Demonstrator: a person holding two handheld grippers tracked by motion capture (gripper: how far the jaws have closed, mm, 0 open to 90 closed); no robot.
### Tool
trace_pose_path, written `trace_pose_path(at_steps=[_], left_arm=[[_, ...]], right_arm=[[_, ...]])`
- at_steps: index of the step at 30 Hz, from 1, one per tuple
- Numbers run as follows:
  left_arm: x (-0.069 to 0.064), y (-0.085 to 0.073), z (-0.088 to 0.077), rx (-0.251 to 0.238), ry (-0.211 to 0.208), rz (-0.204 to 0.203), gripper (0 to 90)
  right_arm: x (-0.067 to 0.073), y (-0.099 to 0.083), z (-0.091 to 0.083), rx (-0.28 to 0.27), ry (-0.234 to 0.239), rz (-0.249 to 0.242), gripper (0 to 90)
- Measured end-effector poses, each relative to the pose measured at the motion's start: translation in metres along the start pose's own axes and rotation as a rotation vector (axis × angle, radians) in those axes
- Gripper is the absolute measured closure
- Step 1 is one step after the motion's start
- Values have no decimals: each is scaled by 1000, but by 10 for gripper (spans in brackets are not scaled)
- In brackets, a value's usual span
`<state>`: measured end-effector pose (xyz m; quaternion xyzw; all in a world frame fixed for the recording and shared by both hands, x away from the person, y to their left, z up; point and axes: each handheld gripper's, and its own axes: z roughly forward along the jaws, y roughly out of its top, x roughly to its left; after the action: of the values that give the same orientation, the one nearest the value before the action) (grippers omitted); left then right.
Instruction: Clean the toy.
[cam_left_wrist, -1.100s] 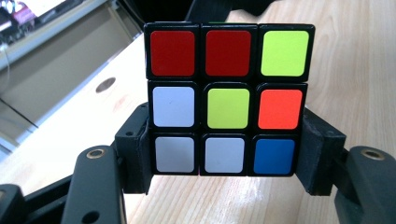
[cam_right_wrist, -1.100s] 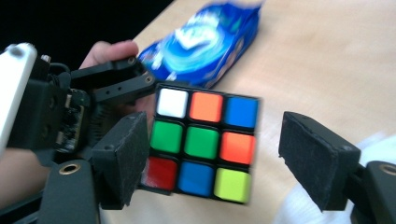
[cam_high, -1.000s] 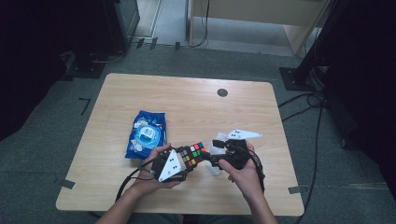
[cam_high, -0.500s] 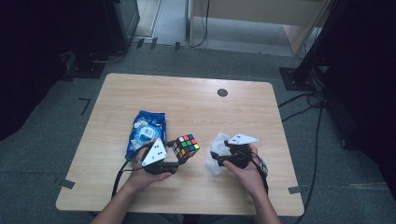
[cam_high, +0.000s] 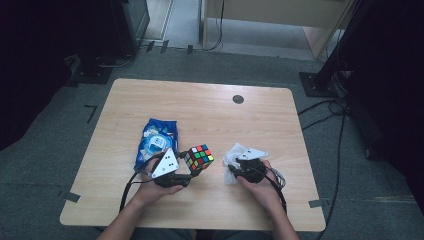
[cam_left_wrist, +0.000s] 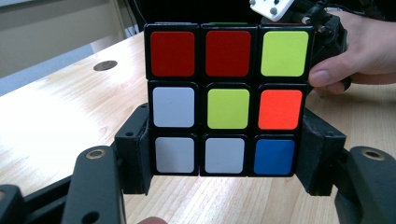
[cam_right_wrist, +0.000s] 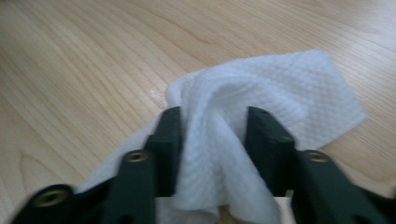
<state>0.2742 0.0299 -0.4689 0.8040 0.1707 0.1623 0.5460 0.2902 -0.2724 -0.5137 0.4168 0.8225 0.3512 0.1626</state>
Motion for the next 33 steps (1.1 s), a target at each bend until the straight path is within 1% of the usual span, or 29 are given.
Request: trace_pose_path(at_steps=[1, 2, 3, 4, 6, 8, 9, 10, 11, 13, 15, 18, 20, 21, 24, 27, 33], left_arm=[[0, 0, 0, 1, -1, 0, 343], [0, 0, 0, 2, -2, 1, 342], [-1, 0, 1, 3, -3, 2, 343], [-1, 0, 1, 3, -4, 3, 342], [-1, 0, 1, 3, -6, 3, 342], [-2, 0, 2, 3, -8, 3, 342], [-2, 0, 2, 5, -10, 4, 342], [-2, -1, 3, 7, -10, 5, 342], [-3, -1, 3, 8, -13, 6, 342], [-5, -1, 5, 13, -17, 9, 342], [-7, -1, 6, 15, -20, 15, 343], [-10, 0, 8, 18, -24, 19, 342], [-13, 1, 10, 25, -25, 27, 343], [-14, 1, 11, 27, -27, 30, 343], [-18, 1, 13, 35, -38, 42, 343], [-21, 2, 14, 31, -46, 45, 343], [-22, 3, 14, 21, -52, 41, 343]], right_arm=[[-1, -1, -1, -3, -5, 14, 750], [-2, -1, -2, -1, -7, 26, 801], [-2, -1, -3, -6, -2, 31, 833], [-1, -1, -4, -16, 3, 36, 846], [1, 3, -10, -61, 15, 29, 857], [6, 11, -21, -126, 30, 34, 861], [10, 16, -28, -164, 51, 43, 862], [13, 20, -35, -196, 61, 44, 863], [16, 24, -40, -219, 66, 43, 864], [25, 33, -54, -284, 79, 30, 865], [33, 40, -65, -334, 91, 19, 866], [47, 50, -81, -403, 119, -8, 867], [55, 54, -88, -433, 140, -20, 867], [61, 56, -92, -456, 157, -31, 867], [75, 60, -96, -489, 199, -53, 866], [84, 61, -93, -482, 204, -82, 866], [89, 58, -81, -456, 225, -82, 865]])
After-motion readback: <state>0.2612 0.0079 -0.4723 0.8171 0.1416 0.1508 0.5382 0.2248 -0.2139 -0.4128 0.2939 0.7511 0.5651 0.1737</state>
